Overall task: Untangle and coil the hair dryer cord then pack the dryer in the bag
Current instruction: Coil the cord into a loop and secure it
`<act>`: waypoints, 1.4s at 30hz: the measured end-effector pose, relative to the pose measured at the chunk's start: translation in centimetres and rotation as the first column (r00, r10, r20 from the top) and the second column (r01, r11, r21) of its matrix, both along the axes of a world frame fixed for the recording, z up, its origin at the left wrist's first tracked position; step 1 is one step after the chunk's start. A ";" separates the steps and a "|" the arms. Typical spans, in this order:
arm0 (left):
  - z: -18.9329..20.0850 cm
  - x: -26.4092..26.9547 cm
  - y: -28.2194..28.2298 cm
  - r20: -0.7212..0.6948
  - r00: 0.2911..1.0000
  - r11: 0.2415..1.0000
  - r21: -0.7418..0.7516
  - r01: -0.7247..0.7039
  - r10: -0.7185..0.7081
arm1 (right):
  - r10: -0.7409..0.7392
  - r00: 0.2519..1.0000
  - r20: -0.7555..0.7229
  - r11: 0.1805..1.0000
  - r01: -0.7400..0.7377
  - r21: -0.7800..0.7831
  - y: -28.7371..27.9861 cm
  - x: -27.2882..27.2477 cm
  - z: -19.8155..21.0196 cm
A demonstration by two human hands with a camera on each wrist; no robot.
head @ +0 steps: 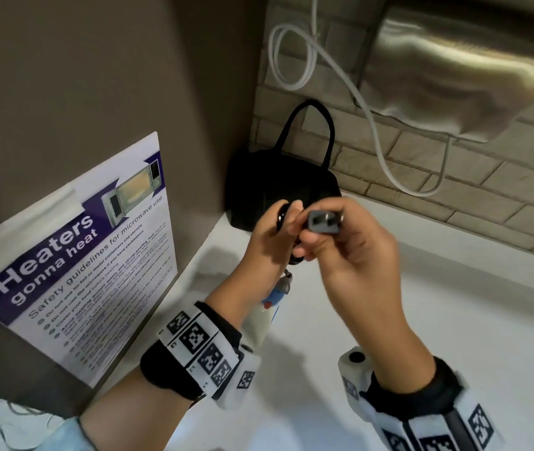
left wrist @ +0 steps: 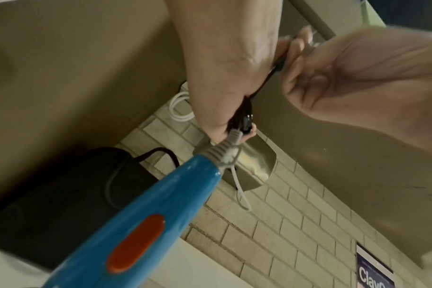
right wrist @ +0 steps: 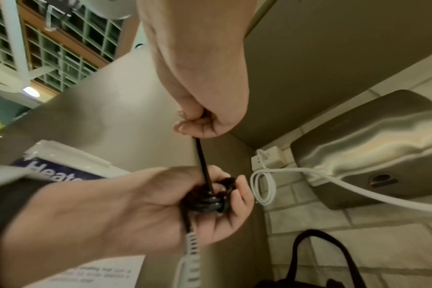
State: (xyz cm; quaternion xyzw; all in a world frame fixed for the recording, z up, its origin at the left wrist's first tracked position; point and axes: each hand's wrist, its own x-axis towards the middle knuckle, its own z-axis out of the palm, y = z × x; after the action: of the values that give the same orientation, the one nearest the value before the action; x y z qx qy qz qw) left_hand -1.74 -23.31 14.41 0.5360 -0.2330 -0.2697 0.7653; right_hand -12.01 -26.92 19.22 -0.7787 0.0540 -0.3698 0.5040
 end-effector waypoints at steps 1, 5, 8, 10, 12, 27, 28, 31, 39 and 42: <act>0.2 0.3 0.0 -0.040 0.999 1.000 0.009 -0.026 0.026 | 0.008 1.000 0.000 1.000 -0.008 -0.001 0.5 -0.2 -0.2; 0.3 1.3 0.5 -0.128 0.988 0.996 -0.027 -0.087 0.083 | -0.002 0.998 -0.064 1.000 0.001 -0.005 0.9 -1.1 -1.9; 0.1 2.3 1.2 -0.184 0.981 0.996 -0.046 -0.077 0.067 | -0.046 0.990 -0.136 0.997 0.054 0.056 1.0 -1.9 -3.1; 0.2 2.4 1.4 -0.175 0.984 0.999 -0.023 -0.042 0.038 | -0.124 0.977 -0.171 0.991 0.132 0.037 1.0 -2.2 -3.8; 0.3 2.3 1.5 -0.174 0.985 0.999 -0.039 0.004 -0.011 | -0.194 0.958 -0.212 0.980 0.198 -0.003 0.6 -2.2 -4.3; 1.0 0.2 1.0 -0.285 0.959 0.976 -0.203 -0.076 0.015 | -0.205 0.884 -0.420 0.924 0.033 -0.381 1.9 -2.5 -3.8; 0.9 0.6 1.1 -0.286 0.958 0.978 -0.198 -0.061 0.002 | -0.228 0.879 -0.420 0.919 0.051 -0.392 1.4 -2.7 -4.0; 0.7 2.3 1.8 -0.136 0.990 0.999 0.001 0.036 -0.036 | -0.373 0.843 -0.388 0.855 0.150 -0.497 -1.2 -3.1 -4.8; 2.5 4.6 4.0 0.008 0.930 0.874 0.344 0.343 -0.368 | -0.537 0.793 -0.287 0.710 0.241 -0.662 -3.5 -2.9 -4.6; 2.4 4.7 4.1 -0.142 0.896 0.880 0.177 0.441 -0.421 | -0.494 0.814 -0.306 0.734 0.201 -0.649 -3.2 -2.7 -4.4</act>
State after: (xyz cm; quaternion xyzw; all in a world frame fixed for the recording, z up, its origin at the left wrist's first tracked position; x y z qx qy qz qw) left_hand 2.92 -19.25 16.81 0.5325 -0.2793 -0.4819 0.6373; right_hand -14.67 -30.09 14.79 -0.9342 0.2034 -0.2632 0.1289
